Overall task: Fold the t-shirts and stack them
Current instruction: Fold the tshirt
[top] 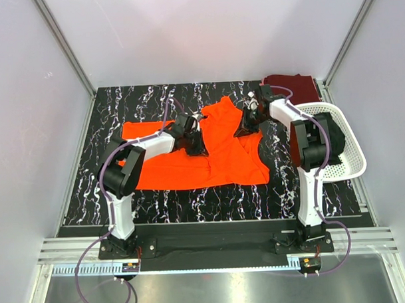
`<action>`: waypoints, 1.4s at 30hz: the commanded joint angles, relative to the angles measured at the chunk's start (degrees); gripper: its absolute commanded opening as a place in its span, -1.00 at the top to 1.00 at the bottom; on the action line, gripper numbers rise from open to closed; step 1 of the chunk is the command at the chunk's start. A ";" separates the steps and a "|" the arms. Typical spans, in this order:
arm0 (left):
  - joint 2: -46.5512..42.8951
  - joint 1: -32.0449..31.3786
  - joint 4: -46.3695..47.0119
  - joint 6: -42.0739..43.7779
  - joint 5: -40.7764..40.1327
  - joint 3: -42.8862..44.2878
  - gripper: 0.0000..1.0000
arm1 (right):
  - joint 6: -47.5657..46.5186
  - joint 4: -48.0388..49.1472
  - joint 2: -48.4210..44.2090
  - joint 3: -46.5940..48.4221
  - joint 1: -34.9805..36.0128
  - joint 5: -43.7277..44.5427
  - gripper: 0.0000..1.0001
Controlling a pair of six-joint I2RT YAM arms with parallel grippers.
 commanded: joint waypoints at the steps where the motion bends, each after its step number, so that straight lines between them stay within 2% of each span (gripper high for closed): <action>1: 0.30 0.51 -1.12 1.13 -3.25 2.89 1.00 | -0.41 0.71 1.43 3.80 -0.28 -1.72 0.96; 6: 1.00 0.78 -3.58 1.75 -5.27 4.29 1.00 | -0.84 -0.34 4.06 6.09 -0.37 -0.58 0.93; 8: 1.88 0.87 -4.89 1.84 -5.62 5.00 0.89 | -0.93 -0.78 5.03 6.70 -0.37 0.38 0.85; 10: 2.32 0.95 -5.25 1.92 -5.28 5.70 0.71 | -1.19 -2.97 6.17 7.49 -0.37 1.35 0.76; 11: 2.15 1.04 -6.47 1.92 -6.06 6.05 0.38 | -1.37 -4.11 6.44 8.89 -0.37 2.57 0.54; 13: 1.10 1.13 -8.41 2.53 -6.24 6.75 0.17 | -1.63 -9.36 5.92 10.56 -0.45 5.29 0.35; 14: -1.00 1.13 -9.38 2.89 -7.28 6.84 0.10 | -1.90 -11.57 5.48 12.66 -0.46 8.44 0.19; 15: -2.32 1.22 -10.43 3.24 -8.17 6.84 -0.01 | -2.34 -13.94 4.60 13.46 -0.54 10.21 0.11; 17: -5.49 1.92 -13.76 3.94 -9.57 6.23 -0.11 | -2.95 -19.49 0.66 13.21 -0.46 15.39 -0.04; 18: -8.63 2.44 -15.09 4.29 -9.84 5.88 -0.11 | -2.96 -20.90 -1.19 12.25 -0.54 16.90 -0.15; 21: -13.83 5.69 -20.01 5.88 -11.60 2.46 -0.07 | -1.90 -23.55 -10.41 4.10 -0.54 20.60 -0.25; 22: -17.33 8.74 -20.72 6.31 -11.51 0.88 -0.04 | -0.94 -22.94 -15.74 1.11 -0.54 21.21 -0.29; 24: -21.39 12.53 -21.86 6.84 -10.55 -4.65 -0.01 | 0.11 -22.15 -20.78 -8.56 -0.63 21.13 -0.32; 25: -24.80 16.73 -22.04 7.54 -10.03 -6.41 0.01 | 1.69 -20.84 -25.50 -12.07 -0.63 21.48 -0.34; 26: -26.14 18.86 -22.83 8.07 -9.15 -9.73 0.02 | 2.40 -19.95 -27.81 -18.80 -0.63 21.05 -0.34; 28: -29.13 25.26 -23.27 9.65 -7.66 -12.21 0.03 | 4.67 -16.98 -33.51 -25.17 -0.98 19.55 -0.34; 29: -29.67 27.39 -23.71 10.18 -6.17 -13.79 0.03 | 5.47 -15.83 -35.03 -30.68 -0.98 18.42 -0.34; 33: -28.88 37.23 -24.07 13.08 -1.94 -15.65 0.04 | 10.04 -9.94 -39.78 -41.00 -1.60 16.13 -0.30; 36: -26.78 39.71 -24.94 14.14 -3.07 -14.87 0.13 | 12.24 -8.17 -41.28 -45.93 -2.91 14.63 -0.17; 39: -25.64 42.17 -23.37 11.35 -1.94 -15.48 0.29 | 15.14 -5.01 -42.86 -50.24 -5.72 10.68 -0.09; 42: -23.71 43.66 -21.34 9.05 -0.62 -16.88 0.34 | 15.41 -3.25 -44.53 -52.53 -7.40 9.36 -0.08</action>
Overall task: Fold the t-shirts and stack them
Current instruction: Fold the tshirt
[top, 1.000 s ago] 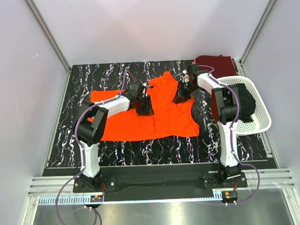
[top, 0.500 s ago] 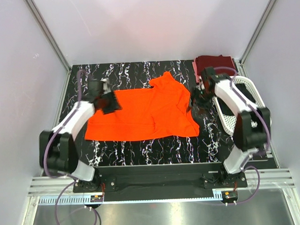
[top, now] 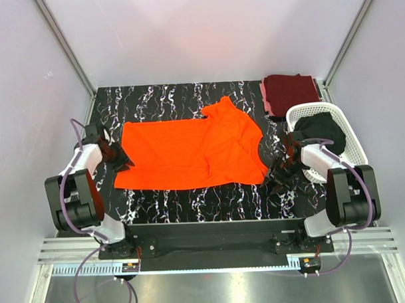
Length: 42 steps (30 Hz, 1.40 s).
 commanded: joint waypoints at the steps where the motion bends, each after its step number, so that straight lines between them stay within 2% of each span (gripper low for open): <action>1: 1.94 2.00 3.29 -3.23 3.21 -1.52 0.36 | 2.56 5.34 -4.14 -0.99 -1.34 -3.91 -0.09; 4: 3.26 3.67 4.52 -5.62 3.47 -2.84 0.44 | 2.65 7.70 -4.59 -2.22 -1.52 -4.62 -0.12; 14: 5.37 5.71 4.79 -6.24 3.30 -4.16 0.45 | 3.35 16.24 1.21 -2.84 -1.43 -2.78 -0.10; 19: 6.42 5.97 4.44 -6.32 2.51 -3.81 0.45 | 3.44 15.64 2.79 -0.74 -1.43 0.82 0.05; 22: 7.57 6.14 4.00 -6.59 1.63 -3.55 0.46 | 3.26 13.61 2.45 -0.03 -1.43 4.15 0.27; 23: 7.74 6.32 4.00 -6.67 0.67 -3.46 0.46 | 3.44 13.09 2.27 0.06 -1.52 5.21 0.38; 24: 8.09 6.41 4.00 -6.85 0.31 -3.46 0.46 | 3.53 11.69 1.75 0.23 -1.43 6.18 0.66; 28: 8.89 6.76 4.00 -6.94 -1.35 -3.02 0.46 | 3.79 7.99 0.51 0.50 -1.43 10.76 1.00; 37: 7.84 7.11 5.14 -7.38 -1.10 -4.25 0.46 | 1.33 7.37 2.53 2.08 -1.43 9.88 1.00; 42: -0.06 7.11 4.79 -6.94 -2.32 -4.95 0.42 | -2.00 4.39 2.53 4.36 -1.34 9.00 0.64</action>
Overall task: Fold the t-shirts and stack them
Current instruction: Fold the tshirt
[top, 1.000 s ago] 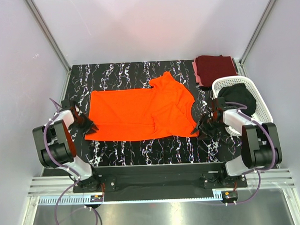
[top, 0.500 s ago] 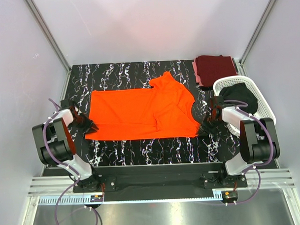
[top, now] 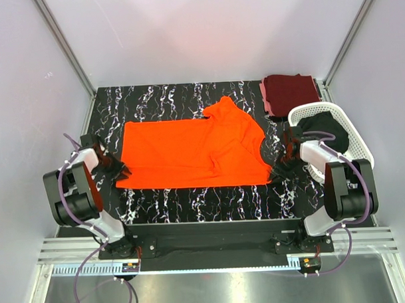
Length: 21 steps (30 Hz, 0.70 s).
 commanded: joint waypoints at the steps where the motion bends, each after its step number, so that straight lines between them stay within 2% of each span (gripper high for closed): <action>1: -6.30 0.51 1.60 1.02 -5.03 -0.56 0.38 | -3.69 -3.53 0.06 4.21 -0.03 2.34 0.52; 2: -7.36 0.51 1.16 1.10 -5.48 -0.38 0.37 | -4.74 -4.32 0.06 4.83 -0.03 2.34 0.35; 5: -10.52 0.42 -0.42 0.67 -5.31 0.32 0.34 | -6.59 -8.53 -0.81 8.16 -0.03 1.81 0.15; 11: -9.83 -2.03 1.15 -0.30 -0.74 2.34 0.35 | -9.31 -11.00 -3.19 12.21 -0.03 1.29 0.11; 16: -2.82 -3.01 6.07 -3.81 3.64 2.78 0.44 | -10.90 -9.43 -0.91 16.16 0.05 -1.61 0.12; 21: 2.73 -2.48 7.31 -6.63 1.29 4.45 0.50 | -12.04 -7.93 4.10 22.22 0.67 -4.34 0.13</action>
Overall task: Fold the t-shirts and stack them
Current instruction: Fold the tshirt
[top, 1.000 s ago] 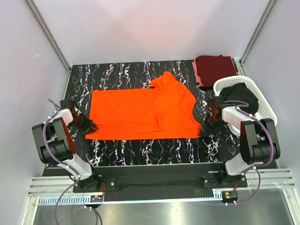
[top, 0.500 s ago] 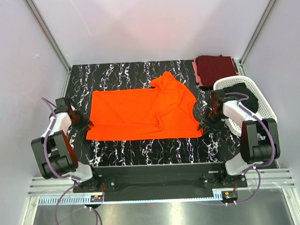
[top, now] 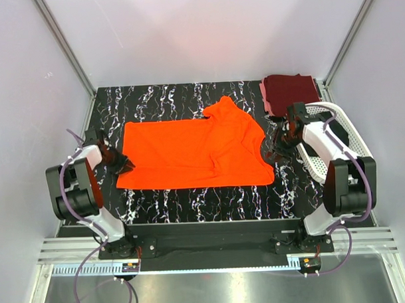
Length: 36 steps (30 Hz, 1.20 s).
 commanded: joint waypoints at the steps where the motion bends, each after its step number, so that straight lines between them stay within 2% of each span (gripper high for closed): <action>1: 2.54 0.91 2.13 -2.39 -1.24 3.03 0.53 | -2.21 0.94 3.49 5.73 0.80 -2.59 0.13; 7: 3.51 5.74 -0.59 -1.95 -6.00 1.72 0.56 | -1.95 2.08 10.17 12.94 1.86 -3.82 0.14; 12: 2.29 6.27 -0.60 -0.37 -5.84 1.89 0.53 | 3.93 7.69 17.64 20.23 2.30 -6.89 0.15; 13: 1.76 5.92 -0.42 -0.72 -5.31 1.72 0.51 | 6.55 11.80 18.43 21.02 2.38 -6.81 0.15; 16: -1.83 3.65 -0.25 -1.07 -4.33 1.89 0.20 | 8.60 17.63 22.73 25.93 3.00 -6.99 0.04; 19: -5.70 1.62 0.19 -1.42 -5.30 3.12 0.02 | 6.15 21.15 30.19 37.61 4.40 -5.93 -0.14; 21: -6.85 -0.14 2.21 -1.60 -6.26 4.34 -0.08 | 4.30 22.21 37.05 48.68 4.41 -5.85 -0.20; 22: -6.86 -1.01 3.09 -1.42 -6.44 4.79 -0.08 | 3.42 22.65 39.51 52.37 4.41 -5.84 -0.31; 23: -6.42 -1.28 4.75 -1.16 -6.79 5.49 -0.09 | 2.63 22.74 44.49 60.41 4.49 -5.93 -0.36; 25: -4.50 -1.55 6.08 -0.81 -5.92 8.03 -0.09 | 0.27 20.65 50.40 69.59 4.58 -6.20 -0.43; 26: -2.57 -1.55 6.43 -0.63 -5.92 9.00 -0.09 | -0.18 19.33 56.26 79.38 4.67 -6.28 -0.49; 28: -0.80 -1.55 6.70 -0.72 -5.48 11.11 -0.08 | -0.71 18.96 61.04 86.30 4.67 -7.34 -0.51; 30: -0.09 -1.64 9.15 -0.89 -3.73 10.69 -0.08 | 0.07 22.72 63.87 87.40 4.76 -7.95 -0.60; 31: 0.08 -1.55 11.86 -1.42 -2.67 10.33 -0.08 | 1.12 28.13 63.44 85.56 4.76 -8.39 -0.61; 33: 0.70 -1.64 13.89 -1.51 -0.13 9.63 -0.07 | 1.31 32.91 63.52 80.81 5.02 -7.87 -0.61; 36: 1.14 -1.64 14.78 -1.42 2.77 9.01 -0.05 | 1.22 33.20 66.68 83.77 5.72 -8.21 -0.58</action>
